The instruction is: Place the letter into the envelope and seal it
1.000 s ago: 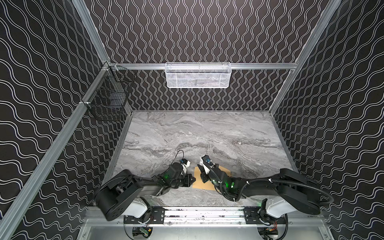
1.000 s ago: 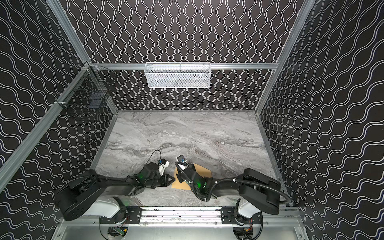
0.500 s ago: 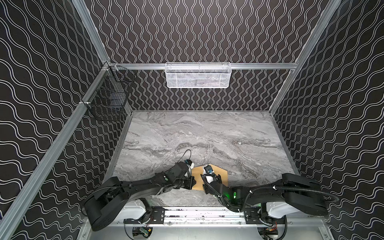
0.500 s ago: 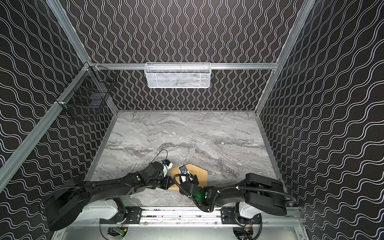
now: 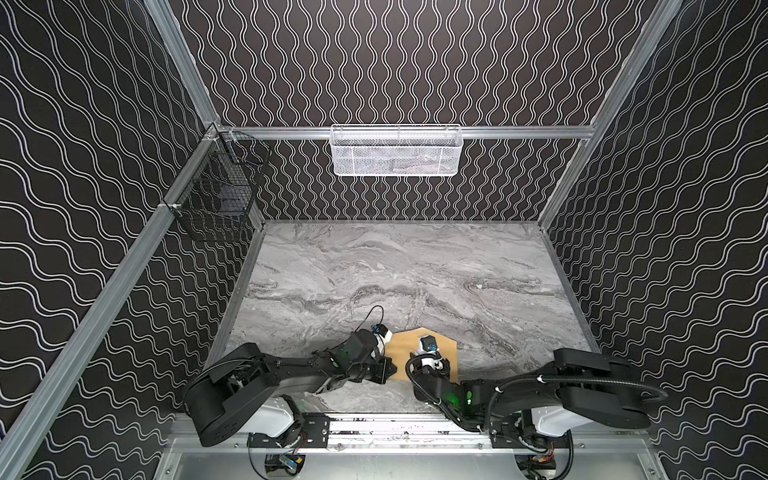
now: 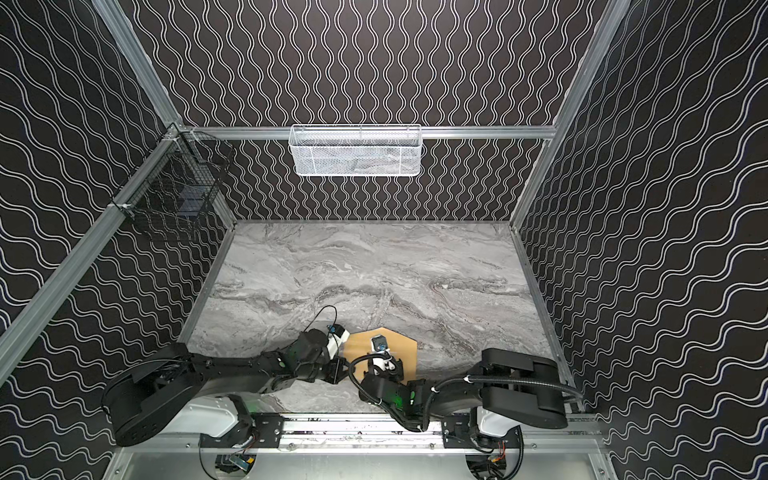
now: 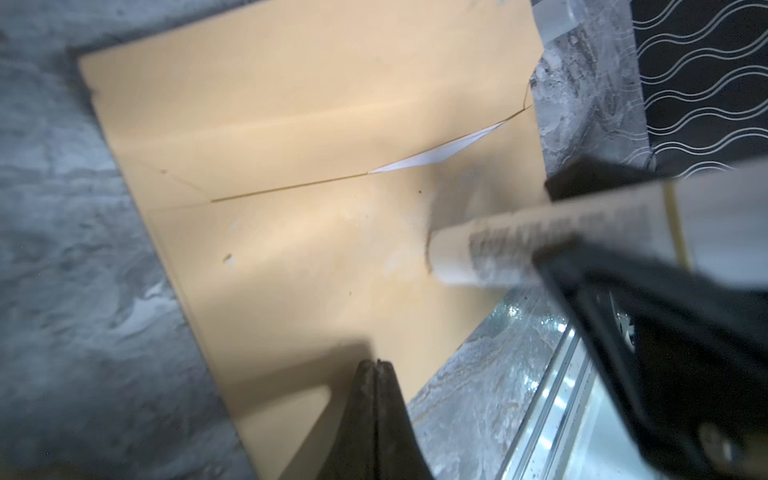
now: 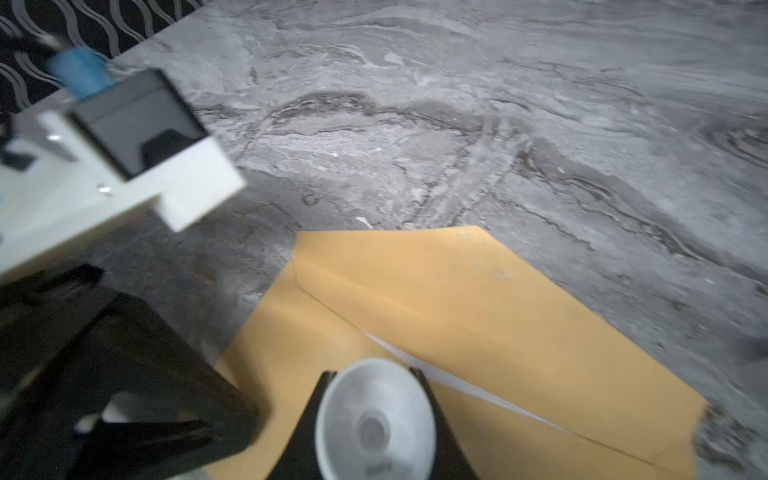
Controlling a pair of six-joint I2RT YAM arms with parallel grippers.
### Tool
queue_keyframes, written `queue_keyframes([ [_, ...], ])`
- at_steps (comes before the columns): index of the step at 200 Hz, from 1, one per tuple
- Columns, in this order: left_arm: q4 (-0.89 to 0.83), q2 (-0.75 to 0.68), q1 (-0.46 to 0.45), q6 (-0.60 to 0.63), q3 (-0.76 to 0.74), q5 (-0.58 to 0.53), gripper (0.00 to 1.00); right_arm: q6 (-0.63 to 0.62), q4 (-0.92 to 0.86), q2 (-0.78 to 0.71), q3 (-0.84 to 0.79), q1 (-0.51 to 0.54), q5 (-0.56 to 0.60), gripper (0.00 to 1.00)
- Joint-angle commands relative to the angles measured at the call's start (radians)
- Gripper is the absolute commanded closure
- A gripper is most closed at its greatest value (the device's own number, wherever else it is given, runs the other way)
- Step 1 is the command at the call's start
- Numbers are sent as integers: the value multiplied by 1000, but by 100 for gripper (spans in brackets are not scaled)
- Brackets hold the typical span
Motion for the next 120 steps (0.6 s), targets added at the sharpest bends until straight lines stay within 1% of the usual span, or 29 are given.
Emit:
queue_keyframes([
  [1,-181,10,5,-35,-18,-49,96,235,-398,-33,-3,-11,109,100],
  [8,-184,8,6,-41,-19,-53,96,303,-464,-32,1,-20,132,100],
  [20,-184,12,7,-48,-23,-52,97,460,-601,-6,17,-31,156,100],
  [37,-190,17,10,-55,-24,-48,99,748,-877,64,83,-36,187,100],
  [50,-207,7,10,-47,-15,-57,100,931,-1069,108,139,-34,191,100],
  [64,-212,-3,10,-48,-16,-60,100,944,-1068,112,137,-34,185,100],
  [85,-196,-4,8,-59,-31,-52,100,874,-962,69,86,-53,168,100],
  [111,-204,-32,5,-63,-38,-58,100,831,-952,-4,68,-86,165,100],
  [120,-202,-31,5,-63,-38,-59,100,771,-921,-47,57,-99,167,100],
])
